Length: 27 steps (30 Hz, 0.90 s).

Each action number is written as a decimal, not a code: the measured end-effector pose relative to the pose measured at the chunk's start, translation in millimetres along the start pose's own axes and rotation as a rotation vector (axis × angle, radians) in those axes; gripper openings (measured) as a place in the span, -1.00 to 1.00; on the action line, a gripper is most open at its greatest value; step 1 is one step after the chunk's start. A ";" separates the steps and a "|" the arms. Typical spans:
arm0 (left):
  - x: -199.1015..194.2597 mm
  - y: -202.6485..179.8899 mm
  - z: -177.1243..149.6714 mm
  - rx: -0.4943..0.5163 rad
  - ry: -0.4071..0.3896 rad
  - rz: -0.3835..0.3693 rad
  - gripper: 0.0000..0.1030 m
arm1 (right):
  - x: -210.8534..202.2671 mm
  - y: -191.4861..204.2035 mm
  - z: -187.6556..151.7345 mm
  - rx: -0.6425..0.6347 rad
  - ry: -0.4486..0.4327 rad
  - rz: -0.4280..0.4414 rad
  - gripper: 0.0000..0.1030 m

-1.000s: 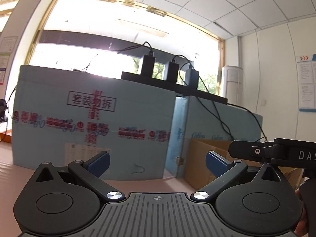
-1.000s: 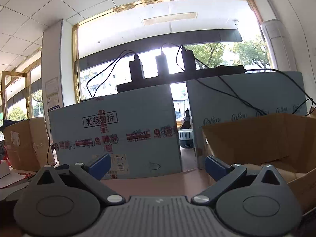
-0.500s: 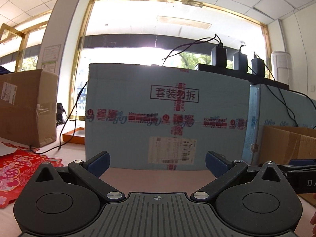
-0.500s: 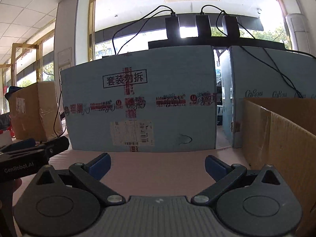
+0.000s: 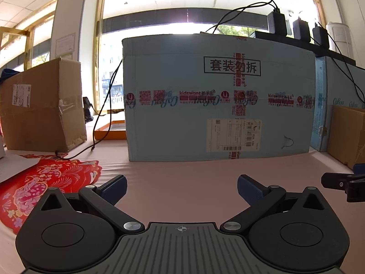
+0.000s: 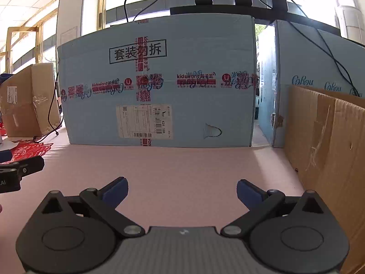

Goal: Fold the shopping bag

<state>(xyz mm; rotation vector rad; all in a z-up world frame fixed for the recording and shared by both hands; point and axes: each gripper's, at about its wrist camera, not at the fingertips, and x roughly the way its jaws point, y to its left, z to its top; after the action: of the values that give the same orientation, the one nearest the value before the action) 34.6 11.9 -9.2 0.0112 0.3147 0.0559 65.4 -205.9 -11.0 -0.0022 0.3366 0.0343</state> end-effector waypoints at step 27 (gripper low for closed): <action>47.1 17.0 -19.4 -0.061 0.328 0.015 1.00 | 38.2 -0.1 -15.7 -0.009 0.246 -0.063 1.00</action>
<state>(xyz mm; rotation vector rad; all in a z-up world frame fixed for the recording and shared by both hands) 72.4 31.6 -41.9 -0.0572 0.6407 0.0821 96.2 -204.8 -38.4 -0.0265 0.5816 -0.0273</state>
